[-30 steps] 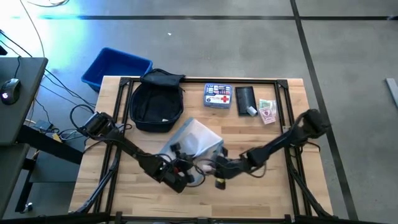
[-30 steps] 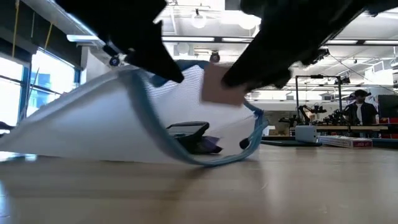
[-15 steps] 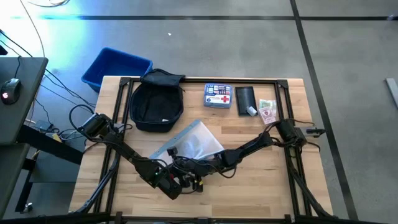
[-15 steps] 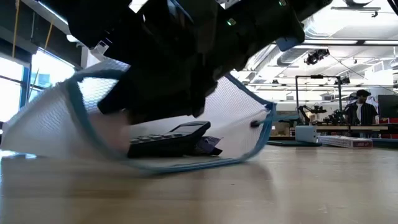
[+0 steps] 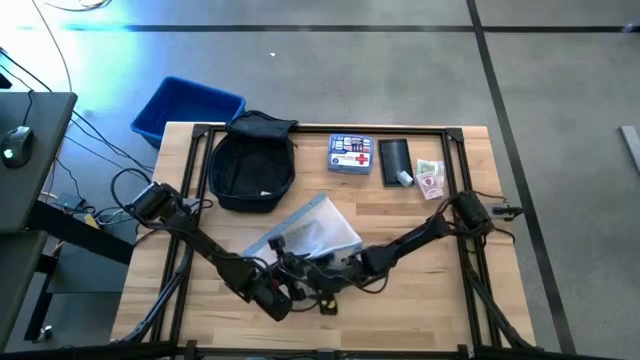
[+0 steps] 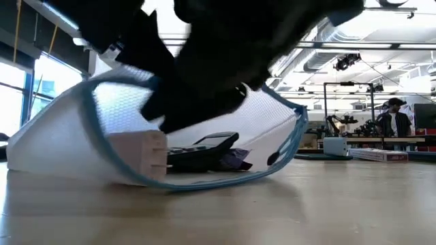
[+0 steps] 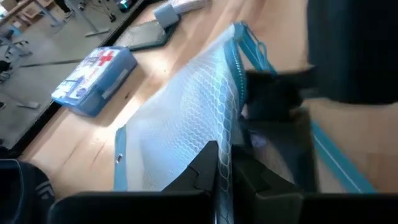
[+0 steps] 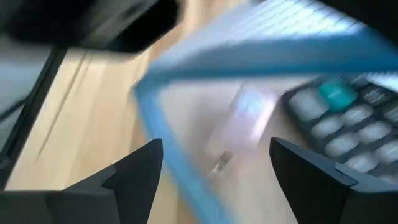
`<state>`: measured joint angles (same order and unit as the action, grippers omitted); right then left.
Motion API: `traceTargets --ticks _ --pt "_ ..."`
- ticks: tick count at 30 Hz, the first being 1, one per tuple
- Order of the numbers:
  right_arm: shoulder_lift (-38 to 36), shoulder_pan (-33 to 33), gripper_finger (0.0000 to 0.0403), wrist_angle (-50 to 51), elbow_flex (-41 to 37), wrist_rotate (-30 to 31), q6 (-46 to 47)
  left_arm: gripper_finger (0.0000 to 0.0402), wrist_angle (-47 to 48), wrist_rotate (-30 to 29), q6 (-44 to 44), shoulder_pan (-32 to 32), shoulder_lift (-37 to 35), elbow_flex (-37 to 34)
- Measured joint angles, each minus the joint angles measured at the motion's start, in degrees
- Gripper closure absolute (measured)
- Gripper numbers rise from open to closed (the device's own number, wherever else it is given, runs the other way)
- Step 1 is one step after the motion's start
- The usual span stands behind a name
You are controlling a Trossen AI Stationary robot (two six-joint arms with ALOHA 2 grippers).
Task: Unpack backpack
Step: Put the pink charger adapter in the blue zipper bag
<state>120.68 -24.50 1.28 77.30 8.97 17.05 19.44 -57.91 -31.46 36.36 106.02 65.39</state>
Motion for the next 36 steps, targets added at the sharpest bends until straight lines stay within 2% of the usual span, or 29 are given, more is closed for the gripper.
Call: traceTargets --ticks 8,14,20,24,32,36 --pt "-0.4 -1.5 0.0188 0.0 -0.1 -0.7 -4.8 0.0402 0.1 0.8 0.5 0.0 -0.1 0.0" --pt "0.4 0.4 0.0262 -0.2 -0.1 -5.0 -5.0 0.0402 0.2 1.0 1.5 0.0 -0.1 0.0" --pt "3.5 5.9 0.0344 -8.0 -0.1 -7.7 -6.1 0.0402 0.7 1.5 1.7 -0.1 -0.1 0.0" --pt "5.8 8.2 0.0392 -14.4 -0.2 -5.7 -6.4 0.0402 1.8 1.3 1.6 0.0 -0.1 -0.2" --pt "5.3 6.8 0.0389 -17.0 -0.3 -4.0 -8.3 0.0402 4.1 1.2 -1.6 0.1 -0.2 0.1" --pt "2.3 4.8 0.0389 -10.4 -0.3 -4.7 -9.6 0.0402 2.6 0.8 -2.0 0.3 -0.3 0.3"
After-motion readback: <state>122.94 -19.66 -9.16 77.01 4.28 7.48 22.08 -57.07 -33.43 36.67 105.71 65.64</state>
